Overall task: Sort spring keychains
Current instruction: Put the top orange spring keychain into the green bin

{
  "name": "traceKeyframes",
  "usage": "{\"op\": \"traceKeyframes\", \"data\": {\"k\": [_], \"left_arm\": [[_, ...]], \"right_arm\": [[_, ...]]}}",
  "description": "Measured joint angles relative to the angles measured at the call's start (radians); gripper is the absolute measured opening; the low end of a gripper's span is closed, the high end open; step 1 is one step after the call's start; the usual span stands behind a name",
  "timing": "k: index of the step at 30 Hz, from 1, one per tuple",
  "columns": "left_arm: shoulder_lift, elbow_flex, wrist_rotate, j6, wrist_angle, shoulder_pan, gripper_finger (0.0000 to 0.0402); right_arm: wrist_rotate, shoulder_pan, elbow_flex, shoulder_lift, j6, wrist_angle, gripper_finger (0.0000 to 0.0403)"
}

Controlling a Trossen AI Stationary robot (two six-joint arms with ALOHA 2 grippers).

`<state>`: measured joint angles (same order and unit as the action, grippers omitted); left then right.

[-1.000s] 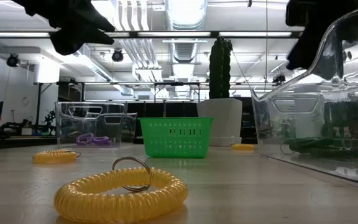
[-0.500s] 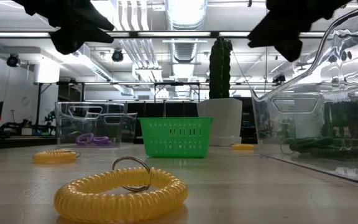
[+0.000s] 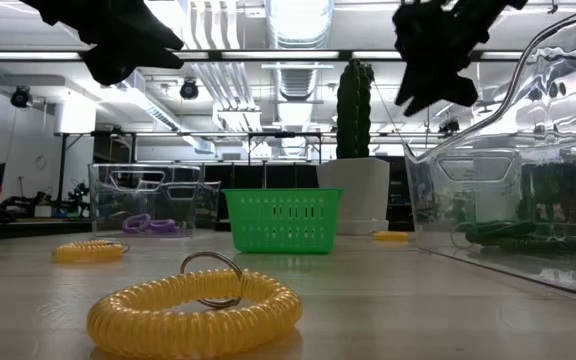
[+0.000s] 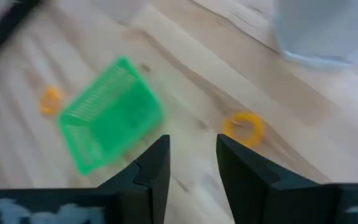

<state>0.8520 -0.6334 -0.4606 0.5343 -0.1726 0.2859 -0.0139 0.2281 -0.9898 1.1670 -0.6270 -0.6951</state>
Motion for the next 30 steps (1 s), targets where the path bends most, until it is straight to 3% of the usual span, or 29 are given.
{"op": "traceKeyframes", "data": {"k": [5,9,14,22,30], "left_arm": [[0.0,0.0,0.0,-0.003,0.001,0.0,0.0129],[0.0,0.0,-0.008,-0.014,0.001,0.0,0.0129],[0.0,0.0,-0.029,-0.01,0.001,-0.001,0.0129],[0.0,0.0,-0.031,0.012,0.0,-0.001,0.0129],[0.0,0.0,-0.031,0.024,0.0,-0.001,0.0129]], "right_arm": [[0.024,0.087,-0.077,0.089,0.07,-0.135,0.0156],[0.099,0.116,-0.107,0.191,0.124,-0.139,0.0177],[0.12,0.12,-0.14,0.341,0.153,-0.139,0.0195],[0.163,0.126,-0.207,0.511,0.176,-0.159,0.0201],[0.204,0.13,-0.252,0.576,0.156,-0.164,0.0201]]}}
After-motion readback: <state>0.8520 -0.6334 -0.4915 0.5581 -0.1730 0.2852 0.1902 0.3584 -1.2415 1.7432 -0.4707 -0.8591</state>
